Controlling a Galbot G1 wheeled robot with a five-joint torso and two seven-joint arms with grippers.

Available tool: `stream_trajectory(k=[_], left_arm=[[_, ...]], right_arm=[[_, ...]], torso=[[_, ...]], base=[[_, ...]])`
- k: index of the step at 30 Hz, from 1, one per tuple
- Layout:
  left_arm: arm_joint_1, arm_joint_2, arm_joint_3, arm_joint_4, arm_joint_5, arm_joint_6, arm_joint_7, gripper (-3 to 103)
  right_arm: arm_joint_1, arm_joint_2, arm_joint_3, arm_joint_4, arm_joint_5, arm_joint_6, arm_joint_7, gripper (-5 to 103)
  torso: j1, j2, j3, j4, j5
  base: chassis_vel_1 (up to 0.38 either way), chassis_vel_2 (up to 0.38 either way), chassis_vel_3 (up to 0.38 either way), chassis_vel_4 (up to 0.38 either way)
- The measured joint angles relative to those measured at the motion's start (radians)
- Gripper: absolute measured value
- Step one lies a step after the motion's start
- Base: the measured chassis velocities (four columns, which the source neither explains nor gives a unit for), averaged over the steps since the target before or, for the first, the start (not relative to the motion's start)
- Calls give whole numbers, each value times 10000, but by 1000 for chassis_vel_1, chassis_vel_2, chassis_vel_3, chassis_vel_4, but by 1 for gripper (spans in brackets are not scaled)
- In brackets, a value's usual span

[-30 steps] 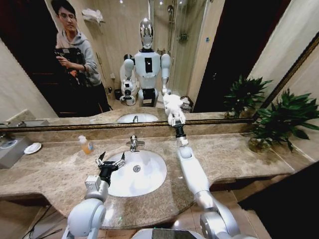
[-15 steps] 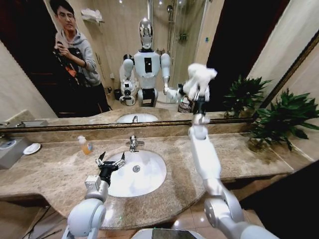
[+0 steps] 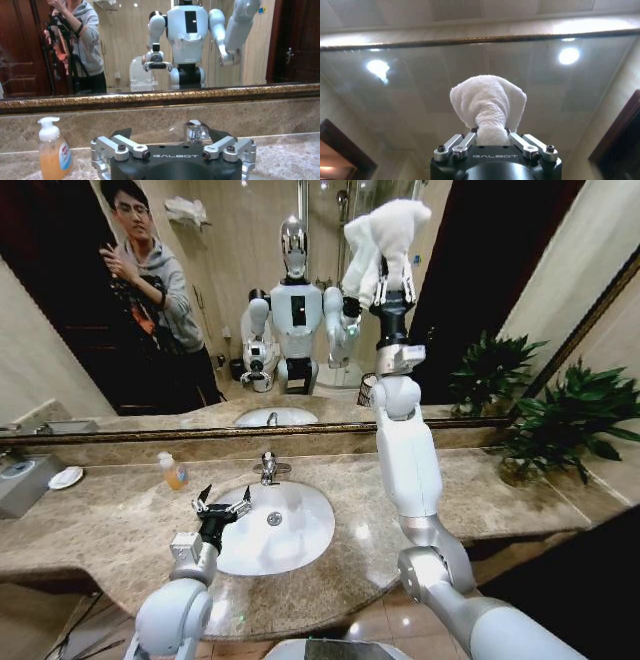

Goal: Pick up the towel from the sink counter and wipe the mirror surface.

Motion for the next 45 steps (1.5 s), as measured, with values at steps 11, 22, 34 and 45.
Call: stream_trajectory(k=[11,22,34,45], left_arm=[[1,0,0,0,0,0,0,100],[-2,-1,0,0,0,0,-1,100],[1,0,0,0,0,0,0,100],[-2,0,0,0,0,0,0,100]], right_arm=[[301,-31,-205,383,210,-546,-177,19],[-668,-72,62,2143,-263,-697,304,19],[-2257,-764,80,3884,333,-1267,163,19],[-2475,-723,-6,3880,339,-1076,168,19]], torso=[[-2,1,-1,1,1],[16,-6,5,9,5],[-6,4,-3,5,-2],[7,-3,2,0,2]], base=[[-73,78,75,-89],[-135,163,131,-154],[26,-37,-33,32],[31,-32,-30,26]])
